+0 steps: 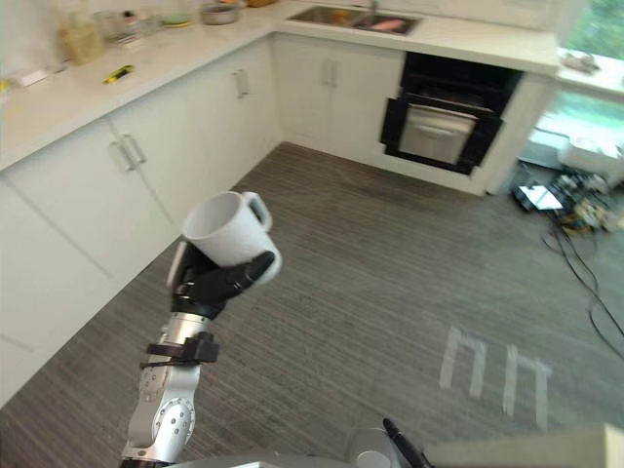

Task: Walk over to the sink, pick up the cup, carry it to the dishwasher, place the cup inside the dishwasher, then close the dishwasher door

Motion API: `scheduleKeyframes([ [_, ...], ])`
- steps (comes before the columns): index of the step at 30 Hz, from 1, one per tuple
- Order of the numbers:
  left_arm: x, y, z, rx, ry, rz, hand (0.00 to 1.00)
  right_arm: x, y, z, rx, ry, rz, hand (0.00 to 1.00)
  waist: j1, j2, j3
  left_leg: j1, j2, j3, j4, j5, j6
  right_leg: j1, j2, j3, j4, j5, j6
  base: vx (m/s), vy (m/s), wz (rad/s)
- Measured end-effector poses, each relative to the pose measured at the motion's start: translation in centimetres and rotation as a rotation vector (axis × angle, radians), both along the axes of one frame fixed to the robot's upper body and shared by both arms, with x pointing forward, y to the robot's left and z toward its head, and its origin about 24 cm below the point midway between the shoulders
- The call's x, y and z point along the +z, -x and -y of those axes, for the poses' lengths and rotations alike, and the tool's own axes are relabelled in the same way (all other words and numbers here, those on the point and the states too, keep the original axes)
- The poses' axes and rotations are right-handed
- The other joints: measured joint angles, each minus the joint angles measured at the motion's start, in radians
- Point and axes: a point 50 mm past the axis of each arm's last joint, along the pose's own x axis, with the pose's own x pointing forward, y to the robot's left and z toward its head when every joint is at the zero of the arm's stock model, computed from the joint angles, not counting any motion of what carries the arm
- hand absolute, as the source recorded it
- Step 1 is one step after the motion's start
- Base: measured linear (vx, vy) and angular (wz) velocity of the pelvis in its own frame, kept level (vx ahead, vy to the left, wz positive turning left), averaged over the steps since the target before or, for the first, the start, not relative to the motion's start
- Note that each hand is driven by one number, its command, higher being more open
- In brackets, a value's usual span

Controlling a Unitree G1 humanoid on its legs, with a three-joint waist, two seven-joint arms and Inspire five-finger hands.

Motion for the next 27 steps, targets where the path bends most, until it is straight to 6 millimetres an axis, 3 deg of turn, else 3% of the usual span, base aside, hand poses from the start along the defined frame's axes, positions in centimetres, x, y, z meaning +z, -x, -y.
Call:
scheduleKeyframes([
  [2, -0.4, 0.5, 1.1, -0.077, -0.004, -0.009, 0.0, -0.2, 0.5, -0.4, 0.009, -0.019, -0.034, 1.0, 0.026, -0.029, -0.027, 0.032, 0.004, 0.025, 0.008, -0.028, -0.048, 0.014, 0.025, -0.046, -0.146, 0.116, -0.03, 0.39, -0.12, 0.81],
  [3, -0.6, 0.7, 1.3, -0.086, 0.005, -0.027, 0.0, -0.1, 0.3, -0.4, 0.04, -0.025, -0.032, 1.0, 0.022, -0.032, -0.046, 0.039, 0.007, 0.032, 0.039, -0.054, -0.094, 0.033, 0.039, -0.075, -0.199, 0.202, -0.054, 0.43, -0.15, 0.41],
  [4, -0.9, 0.9, 1.5, -0.09, 0.019, -0.055, 0.0, 0.0, 0.0, 0.2, 0.048, -0.019, -0.019, 1.0, 0.029, -0.004, -0.074, 0.03, 0.034, 0.073, 0.086, -0.058, -0.117, 0.069, 0.057, -0.087, -0.248, 0.215, -0.074, 0.42, -0.126, 0.21],
  [5, -0.9, 0.8, 1.5, -0.088, 0.017, -0.054, 0.0, 0.0, -0.5, 0.3, 0.055, -0.02, -0.001, 1.0, 0.031, -0.004, -0.079, 0.017, 0.043, 0.092, 0.127, -0.057, -0.132, 0.092, 0.054, -0.077, -0.282, 0.22, -0.081, 0.39, -0.07, -0.21],
  [6, -0.7, 0.7, 1.2, -0.091, -0.001, -0.045, 0.0, 0.1, -1.7, 0.0, 0.058, -0.032, 0.041, 1.0, 0.037, -0.009, -0.081, 0.005, 0.086, 0.161, 0.141, -0.099, -0.119, 0.128, 0.055, -0.07, -0.327, 0.227, -0.079, 0.33, -0.095, -0.13],
  [7, -0.6, 0.5, 1.3, -0.107, -0.011, -0.038, 0.0, 0.0, -2.6, -0.3, 0.057, -0.041, 0.059, 1.0, 0.027, -0.011, -0.083, 0.006, 0.132, 0.192, 0.095, -0.134, -0.136, 0.146, 0.052, -0.07, -0.345, 0.227, -0.08, 0.29, -0.121, -0.04],
  [8, -0.6, 0.6, 1.4, -0.112, -0.009, -0.038, 0.0, 0.0, -2.9, -0.2, 0.056, -0.042, 0.065, 1.0, 0.024, -0.012, -0.083, 0.005, 0.146, 0.195, 0.063, -0.135, -0.138, 0.153, 0.049, -0.07, -0.355, 0.227, -0.08, 0.23, -0.119, -0.04],
  [9, -0.9, 0.6, 1.5, -0.117, -0.008, -0.045, 0.0, 0.0, -3.1, 0.0, 0.054, -0.046, 0.072, 1.0, 0.028, -0.008, -0.084, 0.019, 0.181, 0.202, -0.024, -0.116, -0.148, 0.163, 0.047, -0.059, -0.369, 0.228, -0.079, 0.18, -0.03, -0.12],
  [10, -1.2, 0.6, 1.3, -0.114, -0.013, -0.061, 0.0, 0.0, -2.8, 0.2, 0.039, -0.051, 0.077, 1.0, 0.026, 0.006, -0.09, 0.026, 0.225, 0.221, -0.099, -0.033, -0.16, 0.176, 0.056, -0.057, -0.388, 0.231, -0.073, 0.16, 0.022, -0.23],
  [11, -1.4, 0.6, 1.2, -0.108, -0.017, -0.07, 0.0, 0.0, -2.7, 0.4, 0.036, -0.051, 0.083, 1.0, 0.027, 0.016, -0.091, 0.027, 0.241, 0.23, -0.097, 0.007, -0.157, 0.181, 0.063, -0.05, -0.396, 0.234, -0.068, 0.09, 0.091, -0.37],
  [12, -2.0, 0.5, 0.5, -0.084, -0.035, -0.09, 0.0, 0.1, -2.6, 0.7, 0.042, -0.05, 0.096, 1.0, 0.023, 0.023, -0.095, 0.039, 0.235, 0.247, -0.099, 0.006, -0.153, 0.189, 0.06, -0.027, -0.412, 0.243, -0.06, 0.05, 0.102, -0.41],
  [16, -2.2, 0.3, -2.4, 0.005, -0.111, -0.106, 0.0, 0.1, -2.2, 0.4, 0.057, -0.066, 0.119, 1.0, 0.003, 0.01, -0.084, 0.04, 0.211, 0.28, -0.107, -0.001, -0.142, 0.193, 0.042, 0.002, -0.46, 0.271, -0.033, 0.0, 0.07, -0.26],
  [27, -1.7, 0.2, -3.7, 0.098, -0.147, -0.06, 0.0, 0.1, -1.7, 0.6, 0.029, -0.083, 0.115, 1.0, -0.002, 0.02, -0.07, 0.067, 0.228, 0.302, -0.111, -0.003, -0.148, 0.21, 0.063, 0.021, -0.472, 0.281, -0.038, -0.03, -0.021, -0.06],
])
